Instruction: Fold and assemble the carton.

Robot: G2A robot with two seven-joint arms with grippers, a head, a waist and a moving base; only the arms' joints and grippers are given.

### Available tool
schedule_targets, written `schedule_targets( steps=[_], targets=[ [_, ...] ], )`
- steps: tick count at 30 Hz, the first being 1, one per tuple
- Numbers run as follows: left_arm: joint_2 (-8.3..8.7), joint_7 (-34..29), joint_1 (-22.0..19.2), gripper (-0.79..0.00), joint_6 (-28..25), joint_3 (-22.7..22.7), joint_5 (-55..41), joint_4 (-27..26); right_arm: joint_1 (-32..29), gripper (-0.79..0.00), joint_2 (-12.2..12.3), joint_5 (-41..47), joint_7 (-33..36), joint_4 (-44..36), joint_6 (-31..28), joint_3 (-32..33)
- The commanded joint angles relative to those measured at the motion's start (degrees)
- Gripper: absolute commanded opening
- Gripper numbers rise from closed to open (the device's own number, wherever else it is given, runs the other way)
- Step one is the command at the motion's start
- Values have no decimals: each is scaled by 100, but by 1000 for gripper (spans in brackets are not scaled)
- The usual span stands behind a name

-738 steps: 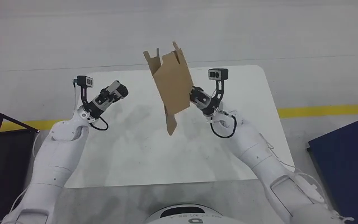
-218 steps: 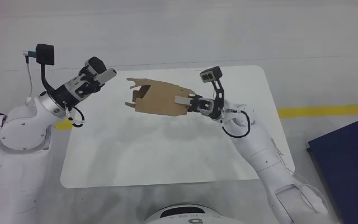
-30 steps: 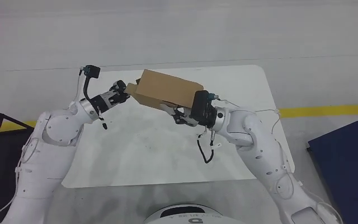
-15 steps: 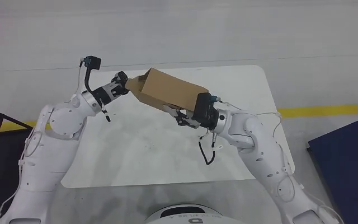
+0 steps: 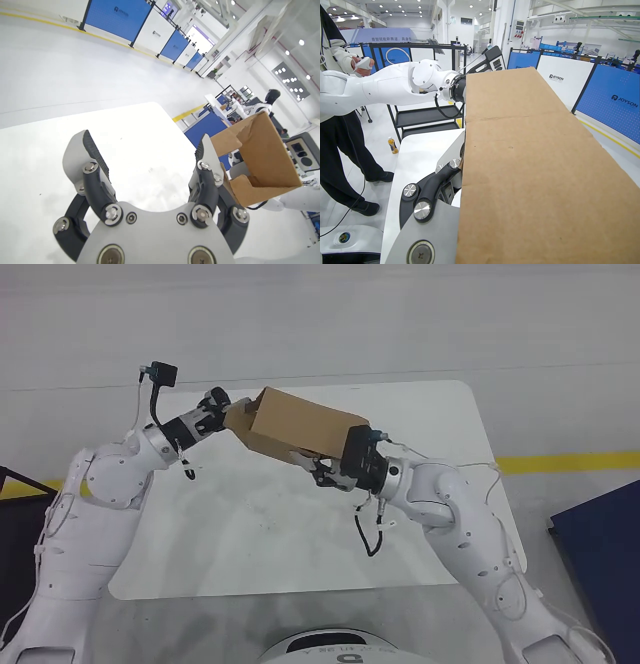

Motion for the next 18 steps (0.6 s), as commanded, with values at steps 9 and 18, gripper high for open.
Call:
schedule_targets(
  steps=[9,18],
  targets=[
    [20,110,-49,0,-627,-175,87,239,98,-785,4,179,132,61,36,-60],
    [33,-15,-133,0,-988,-117,417,211,195,-785,1,265,284,68,73,-164]
  ],
)
